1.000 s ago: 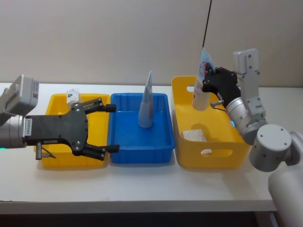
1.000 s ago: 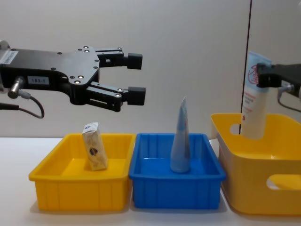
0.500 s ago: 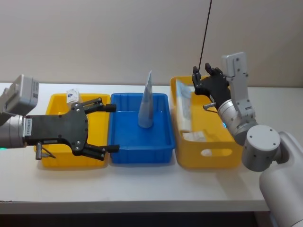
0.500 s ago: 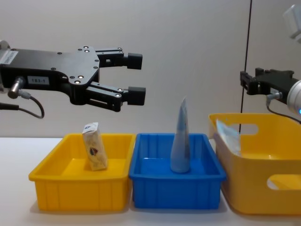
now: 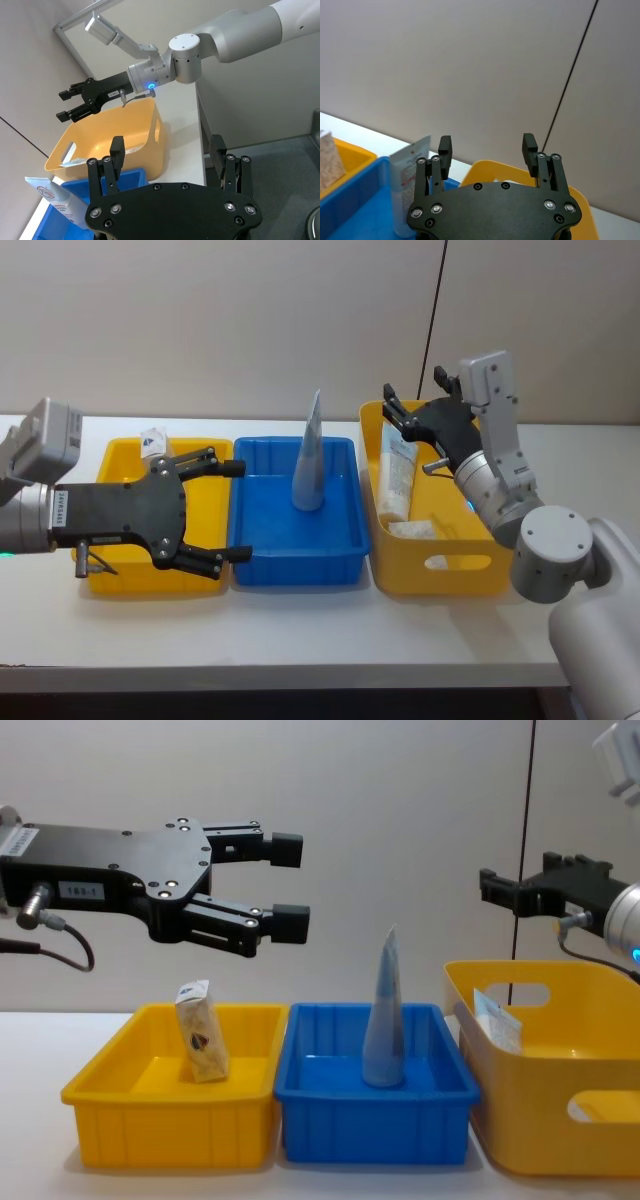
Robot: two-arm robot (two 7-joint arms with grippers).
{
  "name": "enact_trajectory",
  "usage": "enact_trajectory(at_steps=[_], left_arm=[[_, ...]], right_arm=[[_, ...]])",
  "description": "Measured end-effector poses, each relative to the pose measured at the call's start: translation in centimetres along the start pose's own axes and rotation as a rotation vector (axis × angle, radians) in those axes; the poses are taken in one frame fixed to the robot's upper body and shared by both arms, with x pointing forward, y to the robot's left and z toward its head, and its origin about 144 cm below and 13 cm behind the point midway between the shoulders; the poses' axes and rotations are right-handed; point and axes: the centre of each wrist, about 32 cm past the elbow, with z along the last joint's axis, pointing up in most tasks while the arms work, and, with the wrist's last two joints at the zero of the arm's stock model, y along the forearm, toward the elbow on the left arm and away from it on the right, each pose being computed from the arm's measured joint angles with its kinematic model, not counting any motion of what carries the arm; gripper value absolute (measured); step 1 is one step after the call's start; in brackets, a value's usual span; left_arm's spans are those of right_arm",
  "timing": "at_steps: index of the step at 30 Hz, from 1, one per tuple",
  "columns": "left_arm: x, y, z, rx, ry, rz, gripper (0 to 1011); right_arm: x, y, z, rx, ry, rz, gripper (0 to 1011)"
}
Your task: Bimanual collaborative sorting of washing and personal care products
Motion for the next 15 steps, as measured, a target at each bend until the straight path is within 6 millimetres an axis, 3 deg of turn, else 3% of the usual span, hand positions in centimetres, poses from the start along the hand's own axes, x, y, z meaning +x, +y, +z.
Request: enact_trajectory(at_steps=[7, 15], left_arm=[[0.0, 0.0, 0.0, 0.000, 0.000, 0.000, 1001], [0.0, 0.0, 0.0, 0.000, 0.000, 0.000, 1001]], right_arm=[[0.1, -0.7, 0.7, 0.028, 0.038, 0.064, 999], [0.2, -1.8, 1.6, 0.053, 0.101, 0.163, 1000]])
